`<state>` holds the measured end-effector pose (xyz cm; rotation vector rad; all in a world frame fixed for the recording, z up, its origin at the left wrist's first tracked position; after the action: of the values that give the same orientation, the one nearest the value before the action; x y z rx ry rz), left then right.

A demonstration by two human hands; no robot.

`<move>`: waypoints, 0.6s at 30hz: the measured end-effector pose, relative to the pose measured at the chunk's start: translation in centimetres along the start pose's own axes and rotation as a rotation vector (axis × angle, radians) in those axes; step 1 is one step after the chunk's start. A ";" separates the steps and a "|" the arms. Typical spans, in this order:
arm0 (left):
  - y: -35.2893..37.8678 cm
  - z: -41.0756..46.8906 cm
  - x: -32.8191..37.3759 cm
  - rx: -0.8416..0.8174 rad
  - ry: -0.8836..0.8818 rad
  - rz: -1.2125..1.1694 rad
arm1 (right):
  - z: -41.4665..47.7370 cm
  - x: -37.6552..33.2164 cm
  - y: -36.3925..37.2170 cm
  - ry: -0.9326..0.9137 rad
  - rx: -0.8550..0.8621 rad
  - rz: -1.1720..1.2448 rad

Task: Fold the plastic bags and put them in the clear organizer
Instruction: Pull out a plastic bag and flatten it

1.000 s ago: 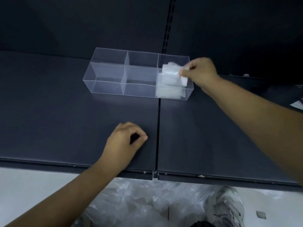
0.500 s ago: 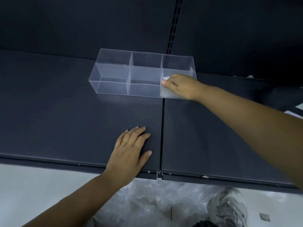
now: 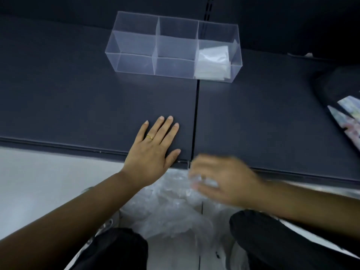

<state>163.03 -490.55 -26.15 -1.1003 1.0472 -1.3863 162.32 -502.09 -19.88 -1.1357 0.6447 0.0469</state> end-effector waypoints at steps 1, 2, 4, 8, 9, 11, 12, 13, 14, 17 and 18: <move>0.0 -0.3 0.0 0.000 0.002 0.004 | -3.1 0.1 3.4 0.063 -0.193 0.019; 0.0 -0.6 0.0 0.001 0.004 0.005 | -6.1 0.7 6.5 0.152 -0.371 0.046; -0.1 -1.0 0.2 -0.005 0.003 -0.004 | -10.7 1.6 11.6 0.359 -0.600 0.194; -0.3 -1.1 0.0 -0.055 -0.024 -0.027 | -11.1 1.6 15.5 0.615 -0.518 0.420; -0.4 -1.2 0.0 -0.067 -0.030 -0.052 | -10.3 1.7 15.2 0.620 -0.459 0.393; -0.7 -1.5 0.1 -0.094 -0.063 -0.201 | -8.0 2.1 13.0 0.588 -0.331 0.315; -0.8 -1.7 0.1 -0.126 -0.108 -0.336 | -6.8 2.2 11.4 0.589 -0.271 0.350; -1.1 -1.8 0.0 -0.176 -0.179 -0.501 | -5.6 2.2 9.6 0.590 -0.211 0.419; -1.3 -2.0 -0.2 -0.239 -0.270 -0.688 | -4.4 2.4 7.4 0.598 -0.137 0.479; -2.9 -2.7 1.2 -0.491 -0.471 -1.310 | -1.7 4.4 0.3 0.717 0.144 0.625; -3.8 -2.7 1.9 -0.533 -0.477 -1.464 | -1.2 5.2 -1.7 0.766 0.226 0.672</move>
<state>159.59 -492.03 -22.82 -2.7241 0.0877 -1.7146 166.65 -505.32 -21.36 -0.6513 1.6548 0.1104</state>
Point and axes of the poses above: each hand's wrist, its own z-axis towards the middle knuckle, its own y-axis out of the palm, x = y × z, the point moved 10 cm from there along z, towards the middle knuckle, and after that the axes turned 14 degrees about x, right-handed, at the moved point
